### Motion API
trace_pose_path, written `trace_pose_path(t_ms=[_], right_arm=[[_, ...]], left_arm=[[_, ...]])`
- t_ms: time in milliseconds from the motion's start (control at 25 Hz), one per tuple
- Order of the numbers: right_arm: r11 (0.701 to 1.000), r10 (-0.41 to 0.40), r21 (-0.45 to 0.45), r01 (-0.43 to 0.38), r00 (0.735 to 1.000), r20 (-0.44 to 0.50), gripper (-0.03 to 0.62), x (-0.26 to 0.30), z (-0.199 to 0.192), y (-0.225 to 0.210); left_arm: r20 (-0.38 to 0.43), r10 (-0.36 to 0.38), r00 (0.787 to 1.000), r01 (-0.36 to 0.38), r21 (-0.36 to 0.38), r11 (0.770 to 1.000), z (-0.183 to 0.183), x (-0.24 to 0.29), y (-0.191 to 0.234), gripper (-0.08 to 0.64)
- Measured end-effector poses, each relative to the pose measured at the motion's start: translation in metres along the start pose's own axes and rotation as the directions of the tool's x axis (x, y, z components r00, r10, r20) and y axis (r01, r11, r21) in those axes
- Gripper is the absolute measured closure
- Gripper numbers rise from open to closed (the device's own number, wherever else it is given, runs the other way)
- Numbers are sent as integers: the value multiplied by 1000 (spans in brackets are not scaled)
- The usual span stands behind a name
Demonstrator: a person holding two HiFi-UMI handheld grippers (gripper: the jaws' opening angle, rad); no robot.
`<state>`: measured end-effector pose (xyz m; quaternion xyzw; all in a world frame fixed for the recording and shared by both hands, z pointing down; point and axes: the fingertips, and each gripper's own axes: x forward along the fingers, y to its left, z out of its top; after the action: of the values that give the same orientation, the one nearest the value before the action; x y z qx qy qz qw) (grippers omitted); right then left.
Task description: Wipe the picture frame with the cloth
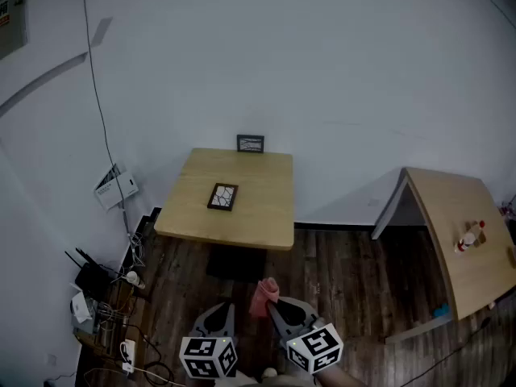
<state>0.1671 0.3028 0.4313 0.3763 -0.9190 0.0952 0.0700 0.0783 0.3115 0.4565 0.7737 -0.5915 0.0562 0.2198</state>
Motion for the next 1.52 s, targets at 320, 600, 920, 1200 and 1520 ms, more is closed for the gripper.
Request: trace_pose_path(t_ms=[320, 600, 920, 1200, 1520], right_arm=[[1000, 20, -9, -20, 1000, 15, 577, -14, 3, 6], [996, 42, 75, -48, 996, 76, 576, -15, 11, 6], [995, 32, 89, -38, 997, 66, 575, -5, 7, -8], [994, 37, 101, -41, 999, 37, 575, 27, 5, -32], [995, 56, 82, -58, 998, 25, 575, 102, 23, -57]], left_arm=[[5, 14, 1000, -14, -1, 1000, -7, -12, -11, 552], [12, 28, 1000, -28, -8, 1000, -8, -17, -9, 552], [-3, 38, 999, -38, -25, 999, -14, 0, -6, 552], [-10, 38, 999, -39, -57, 998, -3, 34, 12, 552], [-1, 44, 999, -44, -75, 996, 31, 93, 64, 552]])
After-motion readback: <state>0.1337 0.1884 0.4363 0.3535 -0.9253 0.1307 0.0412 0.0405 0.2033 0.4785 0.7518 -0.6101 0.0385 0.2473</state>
